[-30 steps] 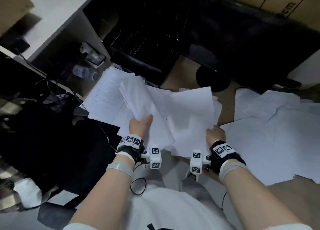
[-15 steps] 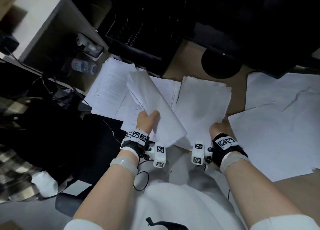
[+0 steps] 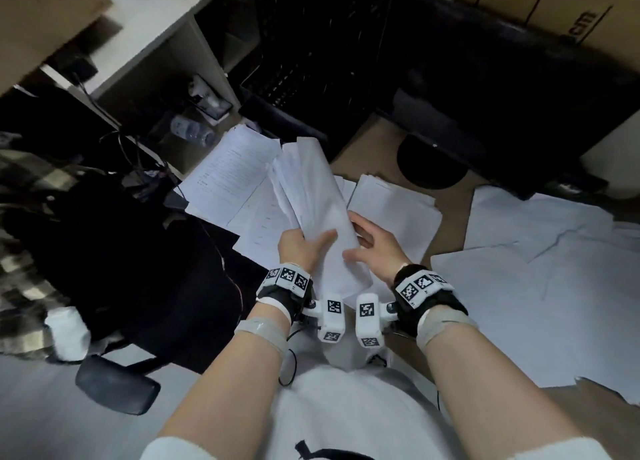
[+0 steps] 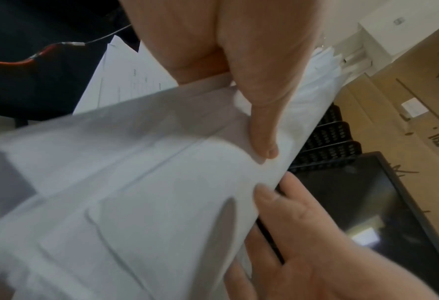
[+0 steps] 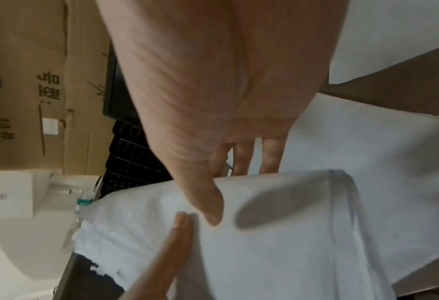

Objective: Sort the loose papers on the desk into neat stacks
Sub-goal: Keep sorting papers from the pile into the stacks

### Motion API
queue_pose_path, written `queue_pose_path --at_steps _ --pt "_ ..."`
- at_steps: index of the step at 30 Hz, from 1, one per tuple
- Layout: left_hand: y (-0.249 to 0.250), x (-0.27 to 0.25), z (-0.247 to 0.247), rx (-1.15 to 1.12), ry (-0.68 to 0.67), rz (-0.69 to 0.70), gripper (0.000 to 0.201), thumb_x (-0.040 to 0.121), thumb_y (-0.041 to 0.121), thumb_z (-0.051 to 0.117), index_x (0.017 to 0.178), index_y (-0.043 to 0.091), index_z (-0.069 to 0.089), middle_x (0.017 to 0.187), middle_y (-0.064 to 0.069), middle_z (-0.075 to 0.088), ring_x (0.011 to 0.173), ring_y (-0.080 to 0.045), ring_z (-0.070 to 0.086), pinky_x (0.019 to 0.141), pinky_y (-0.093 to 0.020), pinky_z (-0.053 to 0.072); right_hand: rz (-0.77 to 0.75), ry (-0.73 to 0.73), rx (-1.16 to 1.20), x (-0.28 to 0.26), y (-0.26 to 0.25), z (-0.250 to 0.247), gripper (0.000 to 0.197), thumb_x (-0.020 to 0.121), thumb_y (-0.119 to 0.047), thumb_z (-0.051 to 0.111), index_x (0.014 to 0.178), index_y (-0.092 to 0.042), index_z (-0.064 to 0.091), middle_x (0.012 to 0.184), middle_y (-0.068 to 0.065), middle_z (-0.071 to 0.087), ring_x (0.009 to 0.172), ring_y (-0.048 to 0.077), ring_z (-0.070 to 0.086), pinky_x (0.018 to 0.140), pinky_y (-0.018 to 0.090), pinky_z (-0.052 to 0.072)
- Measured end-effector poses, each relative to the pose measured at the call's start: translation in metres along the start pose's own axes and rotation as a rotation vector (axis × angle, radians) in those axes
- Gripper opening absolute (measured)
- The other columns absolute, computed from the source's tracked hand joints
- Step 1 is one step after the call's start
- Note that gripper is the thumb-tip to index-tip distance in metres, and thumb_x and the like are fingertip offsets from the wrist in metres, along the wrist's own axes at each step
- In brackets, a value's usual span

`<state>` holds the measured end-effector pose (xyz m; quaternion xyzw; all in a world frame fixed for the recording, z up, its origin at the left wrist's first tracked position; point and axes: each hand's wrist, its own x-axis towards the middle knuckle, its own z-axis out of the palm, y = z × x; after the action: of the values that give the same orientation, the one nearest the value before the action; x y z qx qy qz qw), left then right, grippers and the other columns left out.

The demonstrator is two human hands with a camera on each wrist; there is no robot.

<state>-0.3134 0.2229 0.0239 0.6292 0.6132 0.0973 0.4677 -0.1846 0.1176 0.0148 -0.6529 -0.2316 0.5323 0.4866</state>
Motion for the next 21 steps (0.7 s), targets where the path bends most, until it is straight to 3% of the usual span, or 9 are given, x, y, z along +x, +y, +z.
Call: queue_pose_path --at_steps 3,6,9,10,12,15,18,19,21 --pt "-0.001 -0.006 -0.007 -0.154 0.011 -0.032 0.05 0.087 0.049 0.07 0.081 -0.001 0.072 0.082 -0.014 0.073 0.08 -0.025 0.069 0.072 -0.039 0.057 -0.024 0.02 -0.027 -0.006 -0.003 0.003 0.071 0.084 0.008 0.063 0.146 -0.023 0.046 0.135 -0.006 0.059 0.121 0.006 0.057 0.097 0.018 0.048" --pt "-0.001 -0.018 -0.015 -0.277 -0.044 -0.057 0.052 0.101 0.05 0.046 0.085 0.006 0.068 0.083 -0.006 0.07 0.078 -0.018 0.066 0.067 -0.028 0.052 -0.035 0.051 0.01 -0.009 -0.004 0.006 0.059 0.093 0.006 0.053 0.146 -0.019 0.046 0.136 -0.005 0.057 0.124 0.006 0.054 0.105 0.025 0.044" --pt "-0.007 -0.016 -0.021 -0.338 -0.091 -0.069 0.055 0.102 0.052 0.04 0.101 0.005 0.067 0.094 -0.009 0.07 0.085 -0.02 0.065 0.079 -0.031 0.052 -0.023 0.068 0.005 -0.006 -0.004 0.015 0.054 0.097 0.005 0.047 0.146 -0.017 0.046 0.136 -0.003 0.055 0.123 0.007 0.052 0.104 0.021 0.042" --pt "-0.01 -0.014 -0.024 -0.337 -0.101 -0.059 0.053 0.102 0.052 0.041 0.1 0.006 0.067 0.091 -0.008 0.068 0.082 -0.019 0.063 0.078 -0.03 0.05 -0.01 0.08 0.014 -0.004 -0.004 0.018 0.052 0.098 0.003 0.046 0.145 -0.017 0.047 0.135 -0.003 0.056 0.121 0.007 0.053 0.101 0.019 0.043" --pt "-0.017 -0.006 -0.028 -0.312 -0.109 -0.025 0.044 0.102 0.046 0.046 0.079 0.011 0.061 0.074 -0.005 0.057 0.068 -0.017 0.053 0.069 -0.029 0.041 0.01 0.117 0.039 -0.001 -0.003 0.024 0.044 0.1 -0.005 0.048 0.143 -0.019 0.051 0.131 -0.005 0.059 0.116 0.008 0.057 0.096 0.016 0.046" --pt "-0.026 0.008 -0.035 -0.239 -0.077 0.022 0.047 0.101 0.033 0.054 0.061 0.016 0.038 0.06 -0.003 0.035 0.056 -0.016 0.035 0.057 -0.027 0.03 0.065 0.143 0.031 0.011 -0.001 0.03 0.035 0.098 -0.041 0.055 0.129 -0.026 0.062 0.133 -0.004 0.063 0.116 0.01 0.059 0.106 0.031 0.044" --pt "-0.034 0.027 -0.051 -0.189 -0.047 0.013 0.043 0.1 0.027 0.054 0.064 0.014 0.035 0.062 -0.003 0.03 0.059 -0.017 0.032 0.056 -0.028 0.029 0.198 0.174 0.177 0.026 -0.003 0.039 0.063 0.078 -0.07 0.063 0.122 -0.025 0.066 0.123 -0.006 0.068 0.113 0.014 0.063 0.106 0.038 0.044" --pt "-0.036 0.034 -0.056 -0.177 -0.054 0.008 0.041 0.099 0.026 0.054 0.065 0.014 0.035 0.062 -0.003 0.03 0.059 -0.017 0.033 0.054 -0.028 0.03 0.22 0.207 0.193 0.031 -0.003 0.043 0.068 0.076 -0.071 0.064 0.124 -0.023 0.066 0.122 -0.007 0.068 0.114 0.015 0.062 0.106 0.039 0.043" --pt "-0.039 0.049 -0.068 -0.167 -0.071 0.015 0.041 0.098 0.022 0.055 0.063 0.015 0.034 0.059 0.0 0.03 0.05 -0.01 0.032 0.046 -0.02 0.029 0.204 0.295 0.158 0.041 -0.005 0.053 0.055 0.089 -0.057 0.059 0.121 -0.012 0.067 0.116 -0.006 0.069 0.109 0.016 0.062 0.104 0.036 0.044"
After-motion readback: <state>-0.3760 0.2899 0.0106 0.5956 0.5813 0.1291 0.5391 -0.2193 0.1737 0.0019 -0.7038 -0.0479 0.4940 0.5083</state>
